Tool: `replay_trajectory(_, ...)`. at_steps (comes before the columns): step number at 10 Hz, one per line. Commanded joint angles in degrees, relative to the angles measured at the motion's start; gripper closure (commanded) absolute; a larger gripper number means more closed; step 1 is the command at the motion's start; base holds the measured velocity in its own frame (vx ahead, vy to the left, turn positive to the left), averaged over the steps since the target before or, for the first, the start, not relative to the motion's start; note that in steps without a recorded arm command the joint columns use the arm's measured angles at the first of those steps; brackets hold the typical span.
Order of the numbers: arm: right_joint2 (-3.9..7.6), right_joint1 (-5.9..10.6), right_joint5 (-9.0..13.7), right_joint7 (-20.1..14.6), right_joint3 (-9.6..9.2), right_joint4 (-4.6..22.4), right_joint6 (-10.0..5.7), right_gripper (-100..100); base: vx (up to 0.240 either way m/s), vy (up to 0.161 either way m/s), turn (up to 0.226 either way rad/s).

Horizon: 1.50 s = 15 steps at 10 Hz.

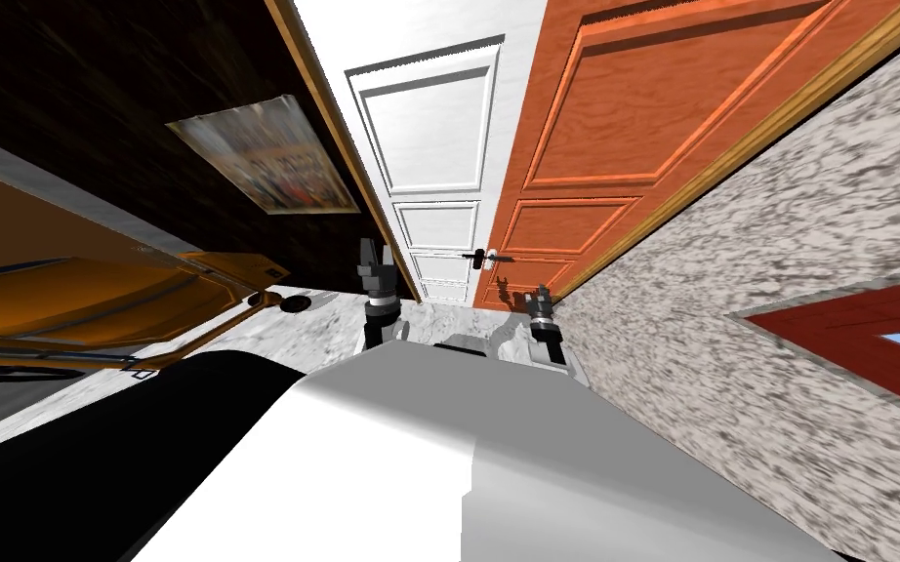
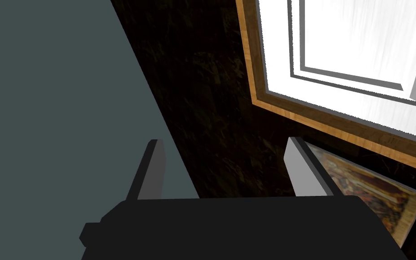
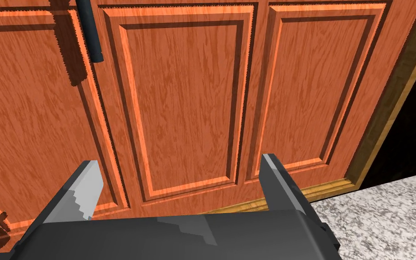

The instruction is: Pull the door open

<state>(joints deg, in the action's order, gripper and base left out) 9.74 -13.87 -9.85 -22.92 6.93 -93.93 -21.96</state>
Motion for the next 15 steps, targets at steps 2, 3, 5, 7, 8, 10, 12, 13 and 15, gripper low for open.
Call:
replay_trajectory(2,0.79,1.19,-1.32,-1.5,0.35,2.93,0.64,-100,0.154,0.054,0.078)
replay_trajectory(3,1.15,1.83,-2.0,-2.2,0.55,4.61,0.84,-100,0.167,0.05,0.134)
replay_trajectory(5,1.64,2.72,-2.96,-3.19,0.81,6.94,1.11,-100,0.2,0.037,0.054)
replay_trajectory(7,2.08,3.54,-3.84,-4.09,1.06,9.09,1.36,-100,0.142,0.013,0.066)
replay_trajectory(8,2.35,4.05,-4.38,-4.65,1.21,10.43,1.51,-100,0.148,0.008,0.084)
replay_trajectory(10,2.8,4.92,-5.32,-5.61,1.47,12.71,1.78,-100,0.202,0.002,0.074)
replay_trajectory(12,3.23,5.74,-6.2,-6.51,1.71,14.86,2.03,-100,0.218,0.024,0.068)
replay_trajectory(13,3.39,6.07,-6.55,-6.87,1.81,15.72,2.13,-100,0.225,0.013,0.055)
replay_trajectory(15,4.63,5.55,-5.59,-6.92,3.36,16.63,1.75,-100,0.086,0.017,0.034)
